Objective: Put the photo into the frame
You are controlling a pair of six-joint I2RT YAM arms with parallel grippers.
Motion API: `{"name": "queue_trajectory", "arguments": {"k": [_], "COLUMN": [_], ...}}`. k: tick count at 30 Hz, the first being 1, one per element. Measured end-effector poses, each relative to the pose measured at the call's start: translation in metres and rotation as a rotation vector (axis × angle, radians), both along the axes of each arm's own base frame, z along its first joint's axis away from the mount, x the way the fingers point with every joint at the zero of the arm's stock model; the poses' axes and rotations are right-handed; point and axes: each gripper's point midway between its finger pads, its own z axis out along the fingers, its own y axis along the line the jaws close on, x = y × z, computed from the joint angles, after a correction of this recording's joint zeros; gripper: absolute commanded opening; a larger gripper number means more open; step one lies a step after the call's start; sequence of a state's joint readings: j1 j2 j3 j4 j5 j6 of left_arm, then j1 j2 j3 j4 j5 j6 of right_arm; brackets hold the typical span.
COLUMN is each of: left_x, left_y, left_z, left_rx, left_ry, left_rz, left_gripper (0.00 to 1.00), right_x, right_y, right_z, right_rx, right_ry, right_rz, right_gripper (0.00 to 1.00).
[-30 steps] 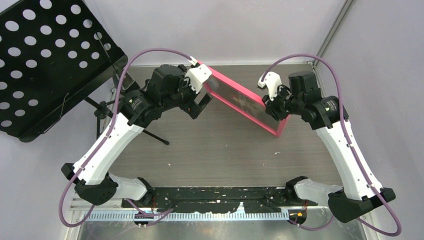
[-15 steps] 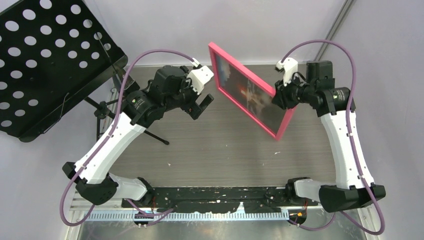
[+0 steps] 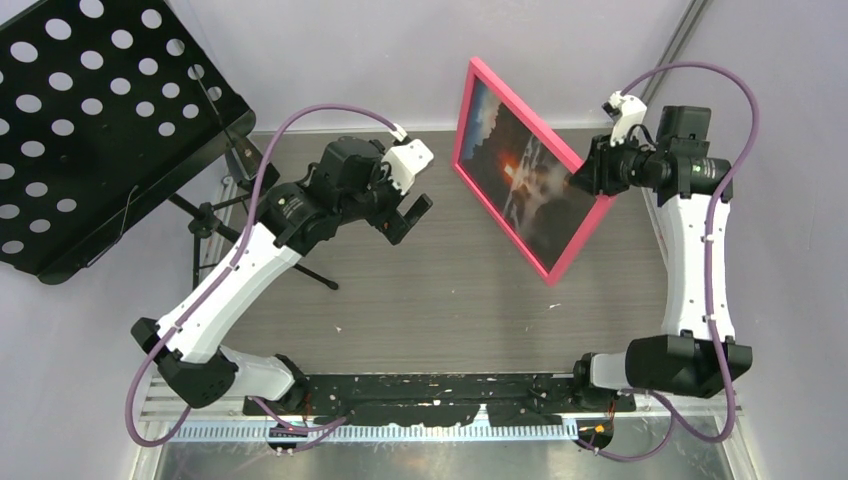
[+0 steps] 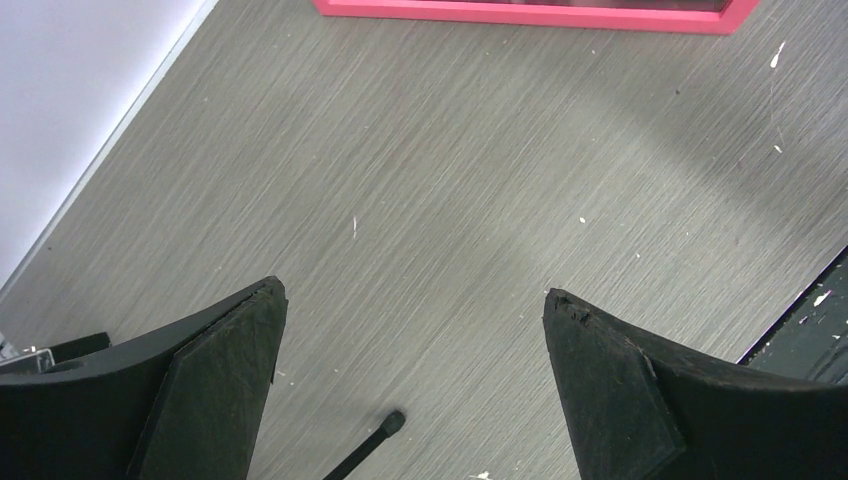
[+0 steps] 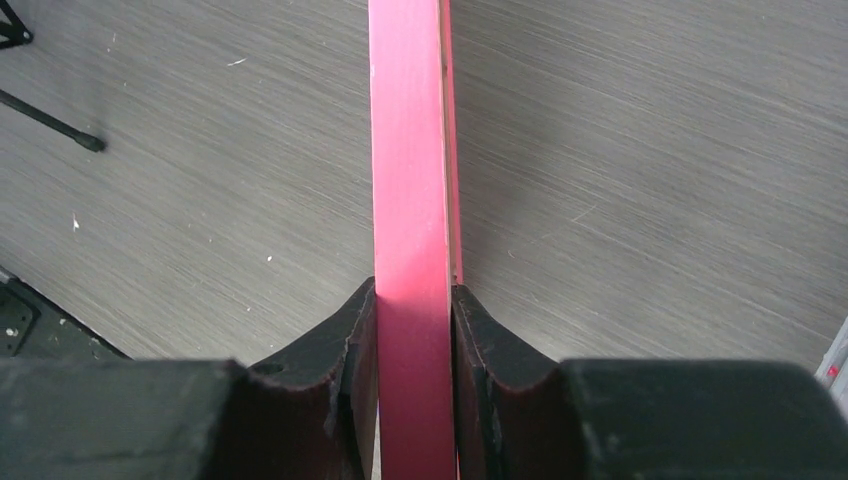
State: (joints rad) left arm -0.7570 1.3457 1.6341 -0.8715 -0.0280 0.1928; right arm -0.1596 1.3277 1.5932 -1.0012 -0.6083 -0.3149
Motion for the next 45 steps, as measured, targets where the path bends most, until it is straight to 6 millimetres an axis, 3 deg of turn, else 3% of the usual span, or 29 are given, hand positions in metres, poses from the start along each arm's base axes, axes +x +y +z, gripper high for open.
{"name": "queue_trajectory", "arguments": {"k": [7, 16, 25, 35, 43, 45], "left_x": [0.001, 0.001, 0.004, 0.009, 0.014, 0.014], "left_y": [-0.003, -0.012, -0.023, -0.033, -0.041, -0.042], "left_z": [-0.005, -0.015, -0.033, -0.049, -0.049, -0.049], "left_rx": [0.005, 0.006, 0.018, 0.035, 0.032, 0.033], "left_ry": [0.014, 0.051, 0.110, 0.159, 0.174, 0.178], "left_rz": [-0.004, -0.034, -0.048, -0.055, -0.063, -0.065], "left_gripper": [1.00, 1.00, 0.99, 0.99, 0.98, 0.98], "right_x": [0.018, 0.021, -0.004, -0.001, -0.003, -0.003], "right_y": [-0.031, -0.069, -0.058, -0.071, -0.076, -0.077], "right_z": [-0.012, -0.058, -0.147, -0.238, -0.268, -0.271], "right_rx": [0.055, 0.209, 0.475, 0.738, 0.770, 0.766], "right_ry": [0.082, 0.237, 0.472, 0.588, 0.611, 0.614], "right_rz": [-0.064, -0.119, -0.077, -0.039, -0.039, -0.039], "right_gripper": [0.05, 0.06, 0.06, 0.06, 0.06, 0.11]}}
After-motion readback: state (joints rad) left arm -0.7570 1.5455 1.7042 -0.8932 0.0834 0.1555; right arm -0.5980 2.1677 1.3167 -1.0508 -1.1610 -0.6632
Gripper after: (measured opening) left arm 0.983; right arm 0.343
